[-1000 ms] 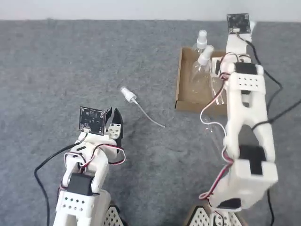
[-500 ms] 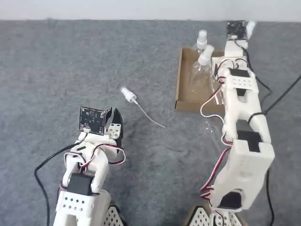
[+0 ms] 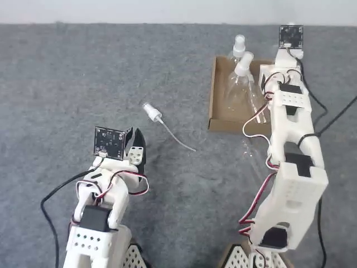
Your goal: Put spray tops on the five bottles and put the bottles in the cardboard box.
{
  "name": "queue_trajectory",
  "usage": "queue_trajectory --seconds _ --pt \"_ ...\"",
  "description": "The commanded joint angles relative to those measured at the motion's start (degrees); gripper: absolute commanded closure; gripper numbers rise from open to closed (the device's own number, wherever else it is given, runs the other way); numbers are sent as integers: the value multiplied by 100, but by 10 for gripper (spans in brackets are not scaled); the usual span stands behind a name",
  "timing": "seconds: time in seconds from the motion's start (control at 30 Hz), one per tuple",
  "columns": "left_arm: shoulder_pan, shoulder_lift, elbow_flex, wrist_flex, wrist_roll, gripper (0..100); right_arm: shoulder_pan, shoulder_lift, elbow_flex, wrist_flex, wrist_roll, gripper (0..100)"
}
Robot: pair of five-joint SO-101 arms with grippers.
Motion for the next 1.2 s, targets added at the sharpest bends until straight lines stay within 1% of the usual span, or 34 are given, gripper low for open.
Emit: queue_trajectory --seconds 0.0,0.57,0.77,0.97,1.17 --pt "-9 -114 -66 -149 -35 958 171 -22 -360 -189 -35 902" --pt "-9 -114 -66 -149 -35 958 242 -31 -325 -119 -35 902" --pt "-9 -114 -66 -158 -35 958 251 -57 -343 -119 -378 973" --pt "-9 -114 -66 -158 -35 958 259 -163 -308 -110 -396 974" --pt "-9 -114 -66 -158 -35 958 251 -708 -26 127 -404 975"
